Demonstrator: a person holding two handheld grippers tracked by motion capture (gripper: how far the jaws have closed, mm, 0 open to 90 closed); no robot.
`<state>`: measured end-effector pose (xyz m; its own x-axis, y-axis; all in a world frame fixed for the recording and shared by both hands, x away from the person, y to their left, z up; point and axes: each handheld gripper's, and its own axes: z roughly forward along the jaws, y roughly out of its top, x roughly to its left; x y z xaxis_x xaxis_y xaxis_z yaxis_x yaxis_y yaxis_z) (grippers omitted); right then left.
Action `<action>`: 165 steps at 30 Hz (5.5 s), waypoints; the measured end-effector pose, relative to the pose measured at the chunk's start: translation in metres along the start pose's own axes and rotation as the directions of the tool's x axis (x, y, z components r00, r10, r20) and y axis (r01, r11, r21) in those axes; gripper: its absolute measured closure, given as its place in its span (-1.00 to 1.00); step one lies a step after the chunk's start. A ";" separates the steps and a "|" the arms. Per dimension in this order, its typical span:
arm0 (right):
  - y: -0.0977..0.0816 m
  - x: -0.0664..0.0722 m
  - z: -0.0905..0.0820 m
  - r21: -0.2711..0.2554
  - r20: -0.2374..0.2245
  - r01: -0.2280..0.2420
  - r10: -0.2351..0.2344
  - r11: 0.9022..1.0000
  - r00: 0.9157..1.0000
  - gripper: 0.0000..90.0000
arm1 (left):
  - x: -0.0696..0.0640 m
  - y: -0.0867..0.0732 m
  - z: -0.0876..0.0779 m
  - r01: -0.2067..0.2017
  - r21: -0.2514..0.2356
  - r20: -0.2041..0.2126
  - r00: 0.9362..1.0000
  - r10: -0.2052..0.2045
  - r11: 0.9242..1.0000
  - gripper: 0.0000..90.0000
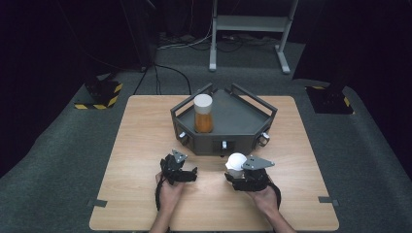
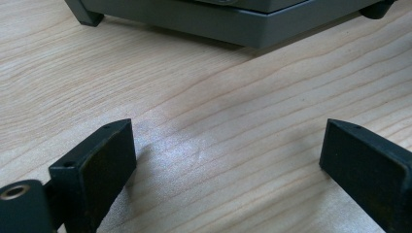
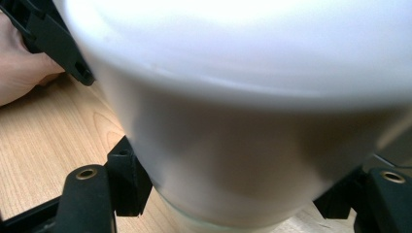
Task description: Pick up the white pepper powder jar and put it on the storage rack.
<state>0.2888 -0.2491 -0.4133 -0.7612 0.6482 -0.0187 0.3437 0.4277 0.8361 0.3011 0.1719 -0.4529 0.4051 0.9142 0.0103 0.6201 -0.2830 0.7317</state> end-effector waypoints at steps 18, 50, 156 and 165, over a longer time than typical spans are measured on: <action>0.020 -0.019 -0.019 -0.004 -0.025 -0.014 0.014 1.000 1.000 -0.33 | 0.000 0.000 0.000 0.000 -0.001 0.000 1.000 0.000 1.000 -0.86; 0.088 -0.051 -0.050 -0.042 -0.023 -0.052 0.051 0.998 0.998 -0.33 | 0.000 0.000 0.000 0.000 0.001 -0.001 1.000 0.000 1.000 -0.86; 0.148 -0.080 0.026 0.017 0.196 -0.148 0.142 0.989 0.970 -0.33 | 0.000 0.000 0.000 0.001 0.000 -0.001 1.000 -0.001 1.000 -0.85; 0.145 -0.082 0.025 0.008 0.191 -0.145 0.141 0.989 0.972 -0.33 | 0.000 0.000 0.000 0.000 0.000 -0.001 1.000 0.000 1.000 -0.85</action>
<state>0.4143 -0.2243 -0.3045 -0.5863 0.8101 -0.0047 0.4551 0.3342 0.8253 0.3008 0.1718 -0.4528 0.4042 0.9146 0.0107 0.6203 -0.2827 0.7317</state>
